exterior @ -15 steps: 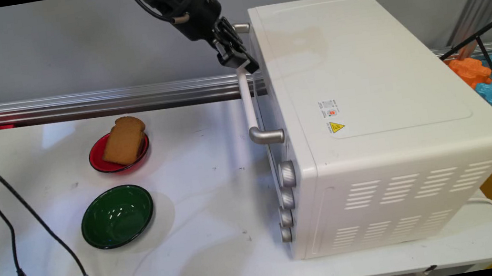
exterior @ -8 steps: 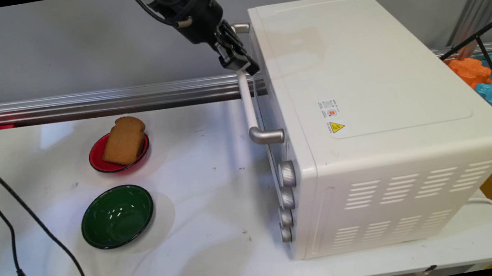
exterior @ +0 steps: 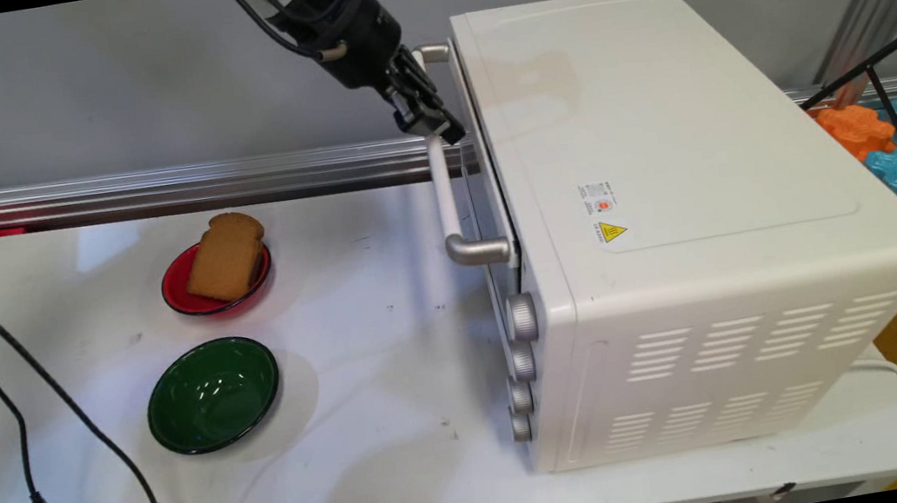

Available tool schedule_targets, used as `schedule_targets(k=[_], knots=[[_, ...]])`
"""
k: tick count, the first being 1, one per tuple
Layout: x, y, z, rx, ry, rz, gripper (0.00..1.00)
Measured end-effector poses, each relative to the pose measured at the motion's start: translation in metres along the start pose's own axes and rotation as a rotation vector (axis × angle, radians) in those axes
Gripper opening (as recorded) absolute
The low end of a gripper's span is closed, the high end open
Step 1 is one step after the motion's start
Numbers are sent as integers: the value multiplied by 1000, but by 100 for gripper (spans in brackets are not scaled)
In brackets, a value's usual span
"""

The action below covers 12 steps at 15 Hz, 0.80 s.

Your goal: Open the oven

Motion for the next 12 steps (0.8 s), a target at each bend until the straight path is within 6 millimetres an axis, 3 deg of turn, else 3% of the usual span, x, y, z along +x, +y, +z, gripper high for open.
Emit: schedule_targets(k=[12], knots=[[-38, 0, -7, -3, -63, -28, 0]])
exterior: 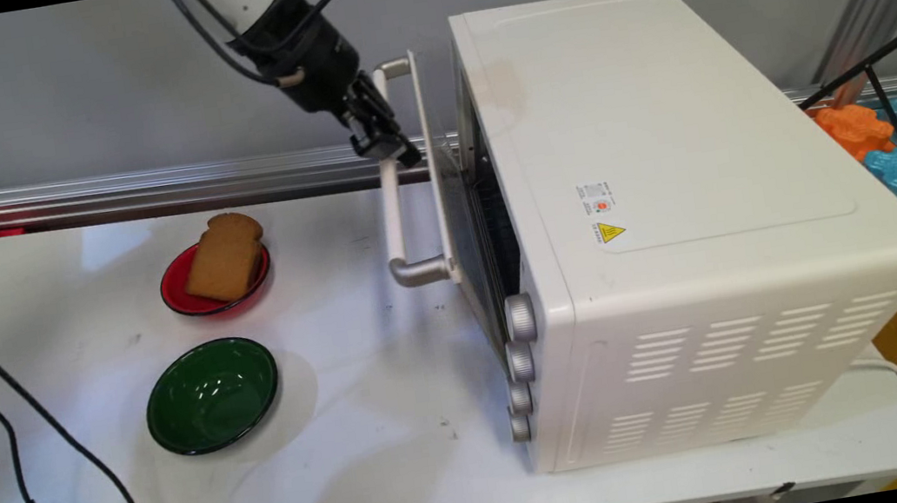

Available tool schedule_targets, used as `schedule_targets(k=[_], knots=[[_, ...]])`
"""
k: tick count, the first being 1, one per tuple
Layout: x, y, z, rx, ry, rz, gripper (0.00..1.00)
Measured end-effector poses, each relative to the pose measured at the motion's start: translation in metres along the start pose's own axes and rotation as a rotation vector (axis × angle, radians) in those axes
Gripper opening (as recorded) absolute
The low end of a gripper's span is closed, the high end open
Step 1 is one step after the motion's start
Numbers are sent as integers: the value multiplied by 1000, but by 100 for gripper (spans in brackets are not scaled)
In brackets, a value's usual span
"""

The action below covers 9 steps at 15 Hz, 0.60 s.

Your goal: Open the oven

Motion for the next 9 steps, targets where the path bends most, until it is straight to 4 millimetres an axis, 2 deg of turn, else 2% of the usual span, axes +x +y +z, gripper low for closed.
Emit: schedule_targets(k=[9], knots=[[-33, -2, 9, -27, -2, -10, 0]])
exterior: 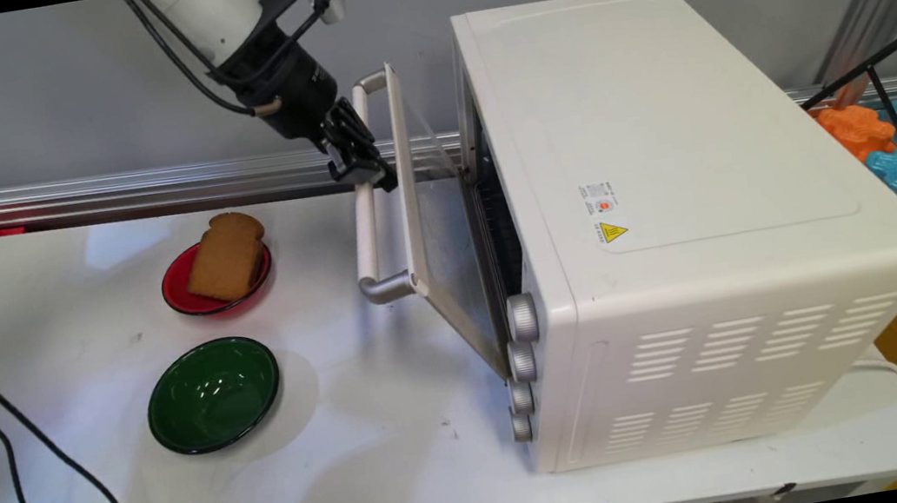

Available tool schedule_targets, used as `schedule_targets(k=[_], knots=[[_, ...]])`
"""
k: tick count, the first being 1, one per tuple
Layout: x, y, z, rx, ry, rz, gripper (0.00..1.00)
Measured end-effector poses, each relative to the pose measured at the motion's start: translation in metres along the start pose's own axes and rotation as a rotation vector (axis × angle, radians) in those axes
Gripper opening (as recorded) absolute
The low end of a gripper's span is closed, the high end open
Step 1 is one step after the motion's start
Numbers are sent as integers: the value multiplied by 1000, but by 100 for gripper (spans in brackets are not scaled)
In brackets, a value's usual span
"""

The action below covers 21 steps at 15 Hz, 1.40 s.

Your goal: Open the oven

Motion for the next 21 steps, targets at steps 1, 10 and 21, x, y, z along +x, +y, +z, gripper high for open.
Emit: schedule_targets(k=[1, 10, 21], knots=[[-3, -1, 2, -2, 3, -1, 0], [-30, -10, 11, -7, 9, -9, 0], [-67, -25, 14, -48, -18, 82, 0]])
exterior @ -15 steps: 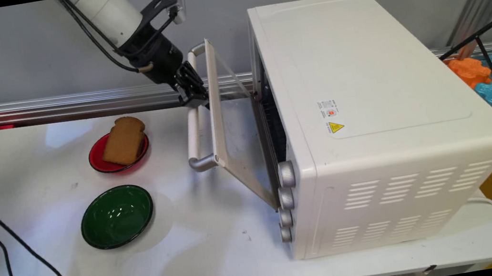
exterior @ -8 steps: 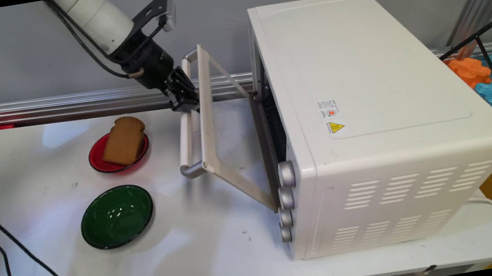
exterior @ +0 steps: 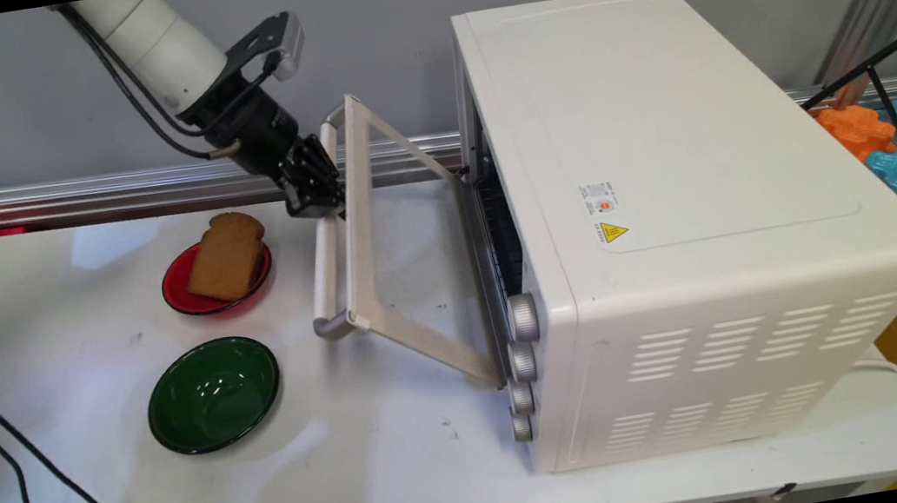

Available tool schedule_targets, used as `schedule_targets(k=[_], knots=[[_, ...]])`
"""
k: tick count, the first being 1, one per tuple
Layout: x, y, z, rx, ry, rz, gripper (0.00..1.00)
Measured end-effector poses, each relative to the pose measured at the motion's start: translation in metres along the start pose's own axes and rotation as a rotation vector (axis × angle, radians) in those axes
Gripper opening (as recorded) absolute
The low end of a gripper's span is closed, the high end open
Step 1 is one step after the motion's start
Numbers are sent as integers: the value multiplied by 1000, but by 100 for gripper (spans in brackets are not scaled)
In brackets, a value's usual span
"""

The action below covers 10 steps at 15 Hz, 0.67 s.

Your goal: Open the oven

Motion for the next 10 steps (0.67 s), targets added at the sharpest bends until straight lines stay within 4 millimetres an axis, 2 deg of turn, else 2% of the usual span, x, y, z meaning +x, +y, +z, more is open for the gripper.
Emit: schedule_targets(k=[10], knots=[[-28, -6, 15, -18, -35, 70, 0]])
